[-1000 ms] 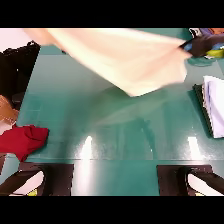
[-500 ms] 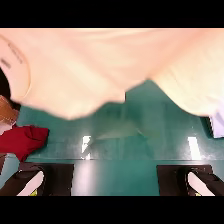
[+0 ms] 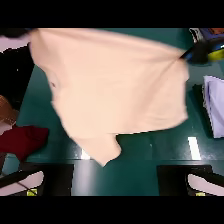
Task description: Fold the shirts.
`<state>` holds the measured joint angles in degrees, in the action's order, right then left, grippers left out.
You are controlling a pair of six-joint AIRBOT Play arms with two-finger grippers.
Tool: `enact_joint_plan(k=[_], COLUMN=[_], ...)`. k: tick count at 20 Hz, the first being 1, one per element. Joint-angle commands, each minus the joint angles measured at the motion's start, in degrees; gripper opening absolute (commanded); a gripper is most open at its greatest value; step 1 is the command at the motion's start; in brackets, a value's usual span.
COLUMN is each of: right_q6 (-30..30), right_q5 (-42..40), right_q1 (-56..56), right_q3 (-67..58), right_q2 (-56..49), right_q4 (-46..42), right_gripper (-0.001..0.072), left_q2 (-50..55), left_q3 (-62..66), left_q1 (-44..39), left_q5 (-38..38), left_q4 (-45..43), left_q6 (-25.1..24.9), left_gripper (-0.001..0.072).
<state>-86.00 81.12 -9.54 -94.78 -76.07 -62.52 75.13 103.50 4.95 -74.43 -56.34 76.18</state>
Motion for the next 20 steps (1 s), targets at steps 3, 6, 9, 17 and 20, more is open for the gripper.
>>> enact_joint_plan(k=[3,6,9,17,20], right_q6=[0.22,0.20,0.17,2.73,4.04], right_q5=[-17.00,-18.49,-16.00,-7.52,-7.45], right_q1=[-3.67,-3.32,-3.30,3.89,7.23], right_q3=[8.90,3.41,-3.78,0.09,10.01], right_q2=[-15.06,-21.55,-25.86,-14.19,-4.98], right_q4=[-0.13,-0.09,-0.11,-0.17,-0.15], right_gripper=[0.0015,0.0017,0.0494,0.0448,0.0449], left_q2=[20.74,26.12,26.60,14.95,4.37], left_q3=[-5.22,-5.18,-5.09,-13.90,-30.29], left_q1=[0.02,0.02,0.11,4.57,4.57], left_q5=[3.67,9.66,10.10,-4.33,-0.44], left_q4=[0.11,0.63,0.55,-9.49,-9.62], left_q6=[-0.15,0.57,2.03,1.84,1.79], left_gripper=[0.0024,0.0026,0.0545,0.0478,0.0478])
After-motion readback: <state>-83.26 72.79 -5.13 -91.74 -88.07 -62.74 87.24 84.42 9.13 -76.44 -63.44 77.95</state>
